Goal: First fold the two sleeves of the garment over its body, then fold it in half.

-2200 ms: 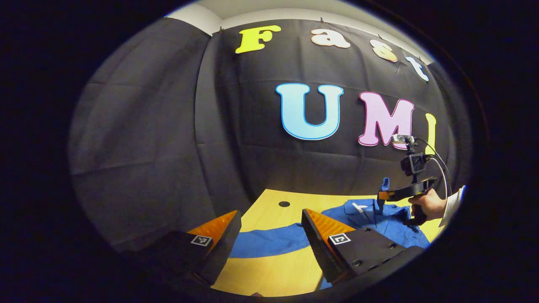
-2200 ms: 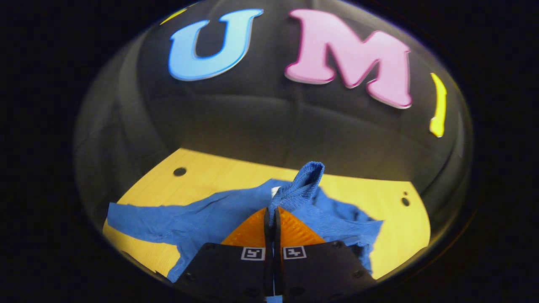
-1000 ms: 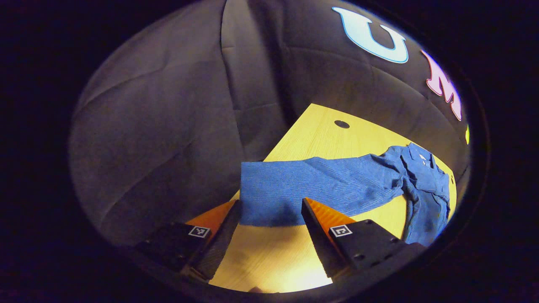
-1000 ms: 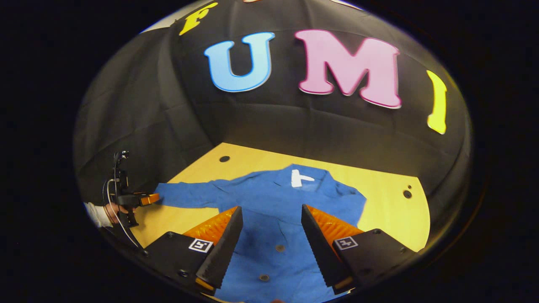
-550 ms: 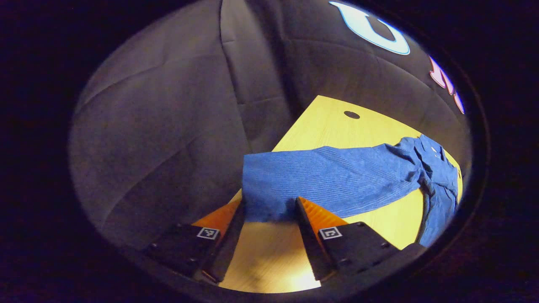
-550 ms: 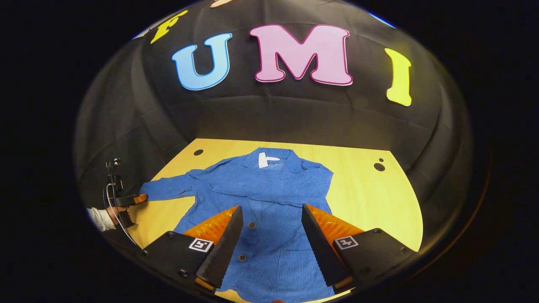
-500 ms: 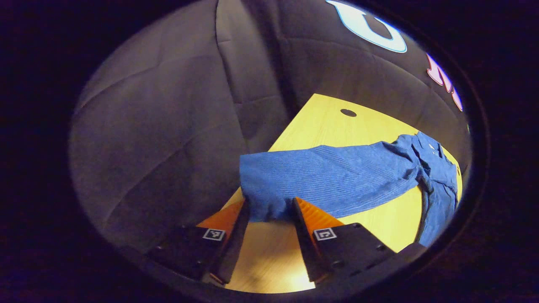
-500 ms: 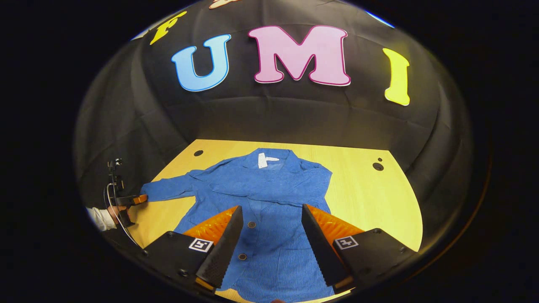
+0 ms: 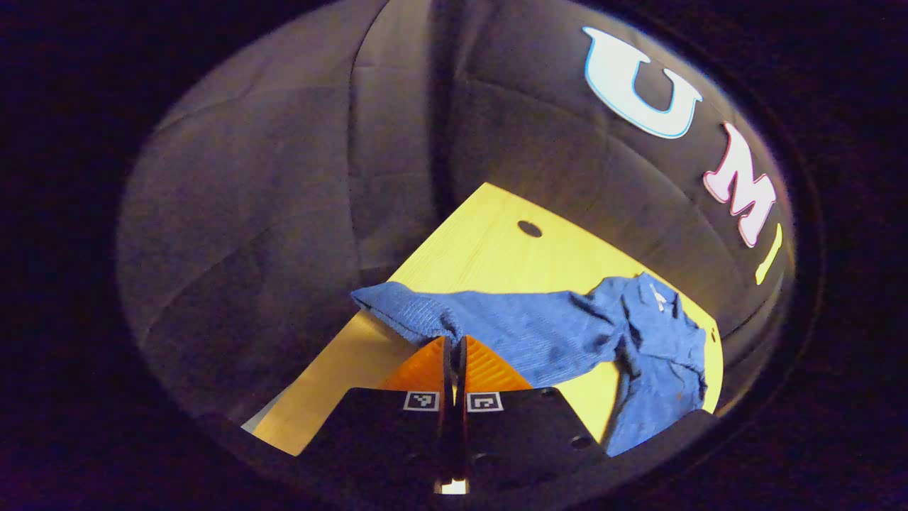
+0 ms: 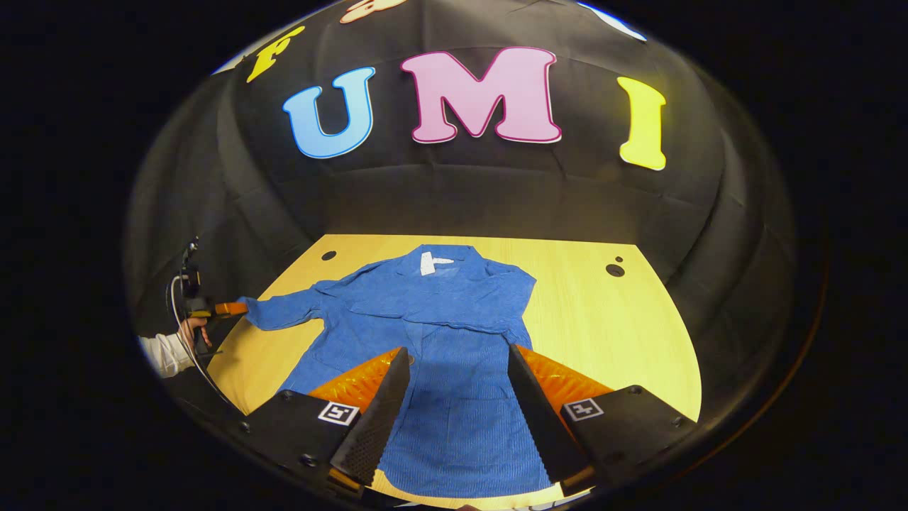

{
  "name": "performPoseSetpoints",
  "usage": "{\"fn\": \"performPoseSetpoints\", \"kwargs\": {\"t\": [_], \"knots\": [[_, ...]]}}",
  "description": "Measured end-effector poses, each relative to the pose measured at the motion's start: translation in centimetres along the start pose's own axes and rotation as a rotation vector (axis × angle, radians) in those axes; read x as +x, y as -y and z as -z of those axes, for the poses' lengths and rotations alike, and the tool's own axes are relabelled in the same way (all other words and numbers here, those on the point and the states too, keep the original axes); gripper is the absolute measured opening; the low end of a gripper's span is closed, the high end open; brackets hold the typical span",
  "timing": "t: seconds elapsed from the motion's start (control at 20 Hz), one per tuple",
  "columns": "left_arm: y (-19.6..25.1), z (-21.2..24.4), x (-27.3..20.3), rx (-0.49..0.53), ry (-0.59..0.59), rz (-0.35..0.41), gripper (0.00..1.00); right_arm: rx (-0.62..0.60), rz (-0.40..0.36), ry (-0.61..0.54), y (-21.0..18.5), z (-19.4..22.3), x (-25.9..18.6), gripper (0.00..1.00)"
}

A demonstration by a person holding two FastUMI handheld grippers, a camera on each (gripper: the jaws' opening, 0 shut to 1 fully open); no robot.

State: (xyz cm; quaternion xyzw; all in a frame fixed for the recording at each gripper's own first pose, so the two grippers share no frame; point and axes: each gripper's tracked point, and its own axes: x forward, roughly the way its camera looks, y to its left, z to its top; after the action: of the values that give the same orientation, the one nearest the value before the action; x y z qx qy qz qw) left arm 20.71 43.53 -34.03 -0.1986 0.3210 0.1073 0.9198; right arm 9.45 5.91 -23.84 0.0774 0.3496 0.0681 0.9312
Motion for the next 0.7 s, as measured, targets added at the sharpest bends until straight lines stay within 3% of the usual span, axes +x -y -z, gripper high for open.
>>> {"fn": "performPoseSetpoints", "kwargs": {"t": [0.1,0.35,0.5,0.7], "knots": [[6.0,-3.0,-0.6,0.009,0.078,0.095,0.0,0.028,-0.003,0.001,0.9,0.3,-0.3,0.89],[20.1,-7.3,-2.7,0.149,0.201,0.303,0.0,0.081,0.003,0.029,3.7,0.0,-1.7,0.89],[30.5,-6.8,-3.8,0.162,0.187,0.437,0.0,0.109,0.018,0.042,5.7,0.2,-3.3,0.89],[42.4,-3.6,-1.6,0.312,0.141,0.549,0.0,0.189,0.053,0.047,8.9,1.5,-5.2,0.89]]}}
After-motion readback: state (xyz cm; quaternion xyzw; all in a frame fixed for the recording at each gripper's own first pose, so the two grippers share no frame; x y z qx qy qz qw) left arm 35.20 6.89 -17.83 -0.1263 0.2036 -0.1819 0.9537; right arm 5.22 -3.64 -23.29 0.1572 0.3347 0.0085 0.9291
